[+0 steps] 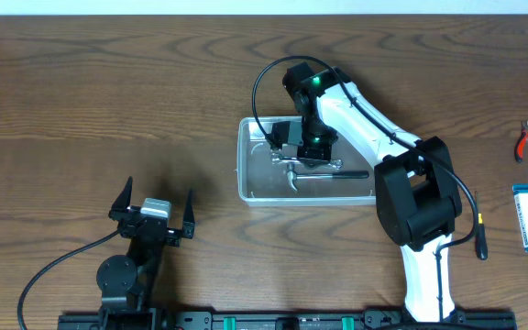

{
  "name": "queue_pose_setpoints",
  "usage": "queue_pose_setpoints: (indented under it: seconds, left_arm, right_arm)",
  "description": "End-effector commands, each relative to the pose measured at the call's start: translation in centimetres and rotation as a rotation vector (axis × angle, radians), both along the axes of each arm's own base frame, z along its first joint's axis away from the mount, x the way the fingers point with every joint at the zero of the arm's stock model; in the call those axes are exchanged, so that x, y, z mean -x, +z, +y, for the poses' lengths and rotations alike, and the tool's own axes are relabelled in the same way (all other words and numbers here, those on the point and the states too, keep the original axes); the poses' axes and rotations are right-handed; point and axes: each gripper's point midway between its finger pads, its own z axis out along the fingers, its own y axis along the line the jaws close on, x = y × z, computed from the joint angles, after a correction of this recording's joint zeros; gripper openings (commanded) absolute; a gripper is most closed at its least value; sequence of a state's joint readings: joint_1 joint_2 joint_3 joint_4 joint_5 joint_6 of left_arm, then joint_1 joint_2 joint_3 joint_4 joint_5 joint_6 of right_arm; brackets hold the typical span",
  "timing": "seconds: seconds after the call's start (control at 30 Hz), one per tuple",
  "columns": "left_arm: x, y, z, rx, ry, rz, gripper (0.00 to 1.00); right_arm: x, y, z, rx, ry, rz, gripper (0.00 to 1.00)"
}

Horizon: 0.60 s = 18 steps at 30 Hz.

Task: Pack container
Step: 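Lower the wrench into the container beside the hammer, then open the right gripper and withdraw it rightward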

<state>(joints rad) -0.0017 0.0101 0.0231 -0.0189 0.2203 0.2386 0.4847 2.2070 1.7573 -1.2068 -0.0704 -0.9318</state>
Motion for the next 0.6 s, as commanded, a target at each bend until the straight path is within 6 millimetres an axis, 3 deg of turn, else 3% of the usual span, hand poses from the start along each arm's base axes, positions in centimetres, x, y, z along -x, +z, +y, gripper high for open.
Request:
queue_pose_setpoints:
  seconds: [0.0, 0.17, 0.3, 0.43, 0.5, 0.57]
  left_arm:
    - [0.0, -1.6, 0.0, 0.005, 0.001, 0.046, 0.98]
    - [0.0, -1.6, 0.0, 0.005, 0.001, 0.046, 0.98]
    - [0.0, -1.6, 0.0, 0.005, 0.001, 0.046, 0.98]
    - [0.0, -1.6, 0.0, 0.005, 0.001, 0.046, 0.98]
    - [0.0, -1.6, 0.0, 0.005, 0.001, 0.046, 0.98]
    - [0.0, -1.6, 0.0, 0.005, 0.001, 0.046, 0.98]
  right_arm:
    - [-0.1, 1.0, 0.1, -0.012, 0.000, -0.021, 0.36]
    - [-0.2, 1.7, 0.5, -0.011, -0.071, -0.028, 0.39]
    - [-0.2, 3.9, 1.0, -0.040, -0.103, -0.042, 0.47]
    - [-0.2, 7.7, 1.3, -0.078, -0.126, -0.077, 0.71]
    - [-0.1, 10.0, 1.2, -0.094, -0.143, -0.105, 0.99]
    - [-0.3, 12.5, 1.1, -0.122, -0.187, -0.147, 0.99]
